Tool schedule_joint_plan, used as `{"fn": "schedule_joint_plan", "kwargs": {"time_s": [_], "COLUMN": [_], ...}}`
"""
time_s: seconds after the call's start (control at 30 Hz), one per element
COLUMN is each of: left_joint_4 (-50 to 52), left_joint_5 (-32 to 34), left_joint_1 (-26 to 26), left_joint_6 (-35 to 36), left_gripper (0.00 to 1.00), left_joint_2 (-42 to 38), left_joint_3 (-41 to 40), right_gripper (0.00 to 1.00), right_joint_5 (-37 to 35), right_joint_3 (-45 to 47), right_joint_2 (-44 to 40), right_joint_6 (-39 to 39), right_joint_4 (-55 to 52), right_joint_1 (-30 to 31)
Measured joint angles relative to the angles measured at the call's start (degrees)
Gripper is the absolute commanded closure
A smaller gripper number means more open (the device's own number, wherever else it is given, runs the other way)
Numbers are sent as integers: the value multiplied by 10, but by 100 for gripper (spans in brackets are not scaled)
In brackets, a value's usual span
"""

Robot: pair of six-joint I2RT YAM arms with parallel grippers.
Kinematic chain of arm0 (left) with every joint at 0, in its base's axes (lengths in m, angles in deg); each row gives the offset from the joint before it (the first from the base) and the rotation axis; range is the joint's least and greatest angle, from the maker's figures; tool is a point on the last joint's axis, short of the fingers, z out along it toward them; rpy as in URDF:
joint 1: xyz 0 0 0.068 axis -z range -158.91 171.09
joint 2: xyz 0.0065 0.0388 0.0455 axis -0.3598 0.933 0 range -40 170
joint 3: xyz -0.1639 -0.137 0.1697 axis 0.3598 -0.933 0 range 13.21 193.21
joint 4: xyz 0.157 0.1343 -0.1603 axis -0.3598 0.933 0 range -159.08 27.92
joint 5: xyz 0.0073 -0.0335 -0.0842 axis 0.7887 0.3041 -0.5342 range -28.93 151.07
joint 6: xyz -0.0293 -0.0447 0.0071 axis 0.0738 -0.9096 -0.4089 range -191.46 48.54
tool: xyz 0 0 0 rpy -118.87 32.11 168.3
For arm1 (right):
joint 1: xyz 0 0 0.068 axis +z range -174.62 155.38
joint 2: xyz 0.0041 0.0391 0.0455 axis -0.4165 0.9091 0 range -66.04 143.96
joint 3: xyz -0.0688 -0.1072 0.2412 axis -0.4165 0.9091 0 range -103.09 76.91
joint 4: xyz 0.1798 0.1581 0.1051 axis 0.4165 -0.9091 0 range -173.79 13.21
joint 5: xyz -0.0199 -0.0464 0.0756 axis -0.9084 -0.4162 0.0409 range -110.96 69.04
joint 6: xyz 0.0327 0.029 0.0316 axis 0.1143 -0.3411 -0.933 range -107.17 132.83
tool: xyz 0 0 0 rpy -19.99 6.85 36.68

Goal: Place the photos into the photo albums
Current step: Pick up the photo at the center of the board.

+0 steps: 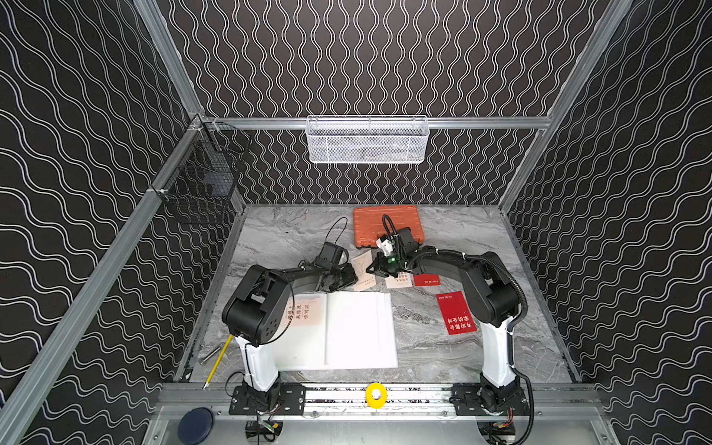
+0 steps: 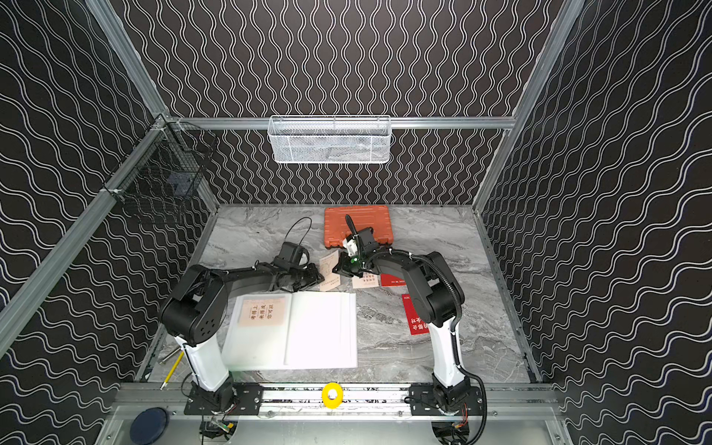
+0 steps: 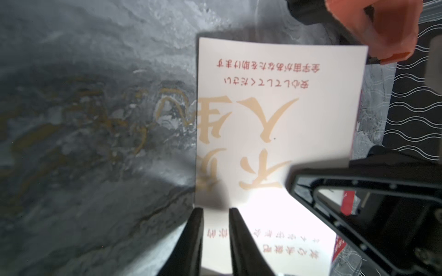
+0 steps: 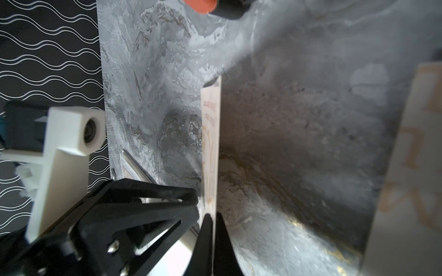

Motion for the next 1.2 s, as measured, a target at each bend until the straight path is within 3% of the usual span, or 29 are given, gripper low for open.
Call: {"fn": "schedule_joint_plan", "kwargs": {"time_s": [0.13, 0.27, 0.4, 0.6, 0.8, 0.97, 1.2], "left_joint_4": [16, 33, 51, 59, 38, -6, -103], "left_joint_5": [0, -1, -7, -47, -119, -193, -288], "left_joint_1": [-3, -16, -31, -57, -73, -75, -76], "left_joint_6": [10, 17, 28, 43, 45, 42, -5], "left_gripper": [63, 42, 31, 29, 29, 30, 35], "left_joint_2": [-22, -46, -74, -115, -145, -151, -160], "left_joint_3": [14, 22, 24, 22, -15, -56, -110], "right_gripper": [100, 100, 100, 100, 100, 100, 100], "right_joint_5": [-3, -4, -5, 17, 110, 198, 258], "right_joint_3": [-1, -1, 7, 47, 121, 203, 270], "right_joint_2": [-11, -27, -57, -124, -188, -231, -237], "right_joint_6": [4, 13, 19, 26, 27, 9, -22], "right_joint_4": [-4, -12, -14, -16, 7, 76, 156], "right_joint_1": [-3, -9, -15, -19, -23, -23, -23]}}
